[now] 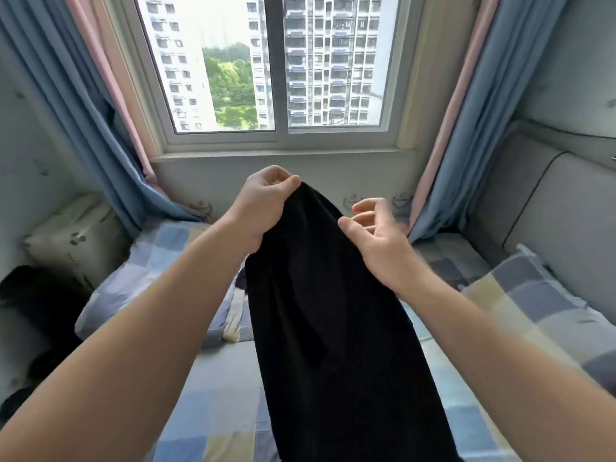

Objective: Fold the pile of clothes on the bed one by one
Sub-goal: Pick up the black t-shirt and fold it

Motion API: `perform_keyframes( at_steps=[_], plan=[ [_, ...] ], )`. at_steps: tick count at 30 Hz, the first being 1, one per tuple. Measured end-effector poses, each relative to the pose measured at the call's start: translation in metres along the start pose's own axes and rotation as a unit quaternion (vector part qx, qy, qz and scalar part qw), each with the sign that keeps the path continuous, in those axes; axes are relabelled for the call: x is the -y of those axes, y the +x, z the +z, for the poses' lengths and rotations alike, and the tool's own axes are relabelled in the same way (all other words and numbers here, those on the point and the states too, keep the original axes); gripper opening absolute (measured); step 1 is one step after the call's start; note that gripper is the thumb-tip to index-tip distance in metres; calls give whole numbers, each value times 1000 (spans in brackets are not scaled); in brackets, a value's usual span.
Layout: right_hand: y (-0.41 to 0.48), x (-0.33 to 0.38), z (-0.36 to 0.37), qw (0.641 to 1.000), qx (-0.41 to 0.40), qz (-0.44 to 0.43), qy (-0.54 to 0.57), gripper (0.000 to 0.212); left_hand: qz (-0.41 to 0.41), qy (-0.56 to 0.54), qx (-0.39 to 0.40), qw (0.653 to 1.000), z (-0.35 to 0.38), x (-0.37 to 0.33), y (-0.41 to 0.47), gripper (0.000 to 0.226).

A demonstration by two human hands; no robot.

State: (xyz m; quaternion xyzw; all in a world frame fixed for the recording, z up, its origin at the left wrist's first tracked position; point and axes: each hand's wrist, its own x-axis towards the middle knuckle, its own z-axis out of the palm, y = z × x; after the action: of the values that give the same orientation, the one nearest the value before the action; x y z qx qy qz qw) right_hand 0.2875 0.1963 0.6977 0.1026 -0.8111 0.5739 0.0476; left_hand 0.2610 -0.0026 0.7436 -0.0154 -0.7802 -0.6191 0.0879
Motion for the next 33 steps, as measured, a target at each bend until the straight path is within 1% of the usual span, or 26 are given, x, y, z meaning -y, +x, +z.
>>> perform_keyframes(
  at_steps=[1, 2, 4, 5, 6, 8, 11, 13, 15, 17, 18, 19, 20, 21, 23, 24, 25, 26, 28, 29, 30, 32, 33],
  plan=[
    [-11, 7, 6, 997, -36, -41, -46, 32, -23, -31, 6, 999, -5, -4, -2, 19],
    [-22, 16, 14, 995, -50, -61, -62, 37, -40, -54, 16, 998, -10, -9, -5, 19],
    [-40, 28, 34, 998, 3, -47, -37, 40, -54, -76, 36, 995, -15, -16, -10, 19],
    [-43, 29, 47, 999, 37, -31, -21, 37, -53, -81, 45, 994, -18, -18, -12, 20],
    [-45, 27, 60, 998, 51, -26, -15, 28, -51, -80, 55, 994, -21, -20, -13, 21],
    [-43, 18, 80, 1000, 16, -21, -3, 6, -49, -79, 69, 993, -27, -20, -14, 21],
    [-43, 6, 83, 999, -44, -19, -15, 26, -57, -89, 58, 993, -36, -11, -13, 22],
    [-43, 4, 74, 997, -68, -19, -27, 28, -68, -89, 40, 993, -43, -1, -12, 22],
    [-37, 4, 63, 996, -80, 2, 35, 25, -57, -61, 8, 997, -47, 11, -9, 21],
    [-30, 6, 51, 990, -71, 29, 119, 23, -5, 27, -19, 999, -48, 23, -8, 20],
    [-26, 6, 45, 987, -58, 37, 142, 24, 29, 71, -12, 997, -46, 27, -10, 21],
    [-21, 7, 39, 985, -40, 43, 160, 27, 57, 102, 17, 993, -42, 29, -14, 22],
    [-16, 9, 33, 983, -20, 49, 175, 32, 73, 117, 62, 989, -36, 29, -18, 22],
    [-12, 14, 28, 982, 3, 54, 181, 45, 73, 123, 119, 982, -28, 30, -24, 20],
    [-2, 21, 13, 985, 40, 51, 158, 82, 56, 130, 233, 962, -9, 33, -33, 7],
    [3, 21, 6, 986, 55, 44, 149, 88, 42, 125, 267, 955, 0, 37, -36, 3],
    [7, 23, -2, 986, 66, 40, 148, 84, 29, 109, 278, 954, 10, 40, -38, 3],
    [10, 21, -11, 985, 73, 39, 151, 75, 19, 83, 265, 960, 18, 42, -38, 6],
    [14, 13, -32, 987, 80, 39, 135, 46, 4, 17, 205, 979, 32, 40, -38, 12],
    [13, 8, -43, 988, 92, 34, 117, 31, -2, -6, 171, 985, 38, 36, -37, 14],
    [12, 2, -54, 988, 116, 28, 96, 22, -6, -27, 144, 989, 45, 32, -37, 15],
    [8, -14, -71, 984, 168, 24, 46, 20, -24, -73, 126, 989, 57, 25, -36, 17],
    [7, -23, -78, 984, 175, 21, 18, 20, -40, -97, 131, 986, 65, 20, -36, 16]
  ],
)
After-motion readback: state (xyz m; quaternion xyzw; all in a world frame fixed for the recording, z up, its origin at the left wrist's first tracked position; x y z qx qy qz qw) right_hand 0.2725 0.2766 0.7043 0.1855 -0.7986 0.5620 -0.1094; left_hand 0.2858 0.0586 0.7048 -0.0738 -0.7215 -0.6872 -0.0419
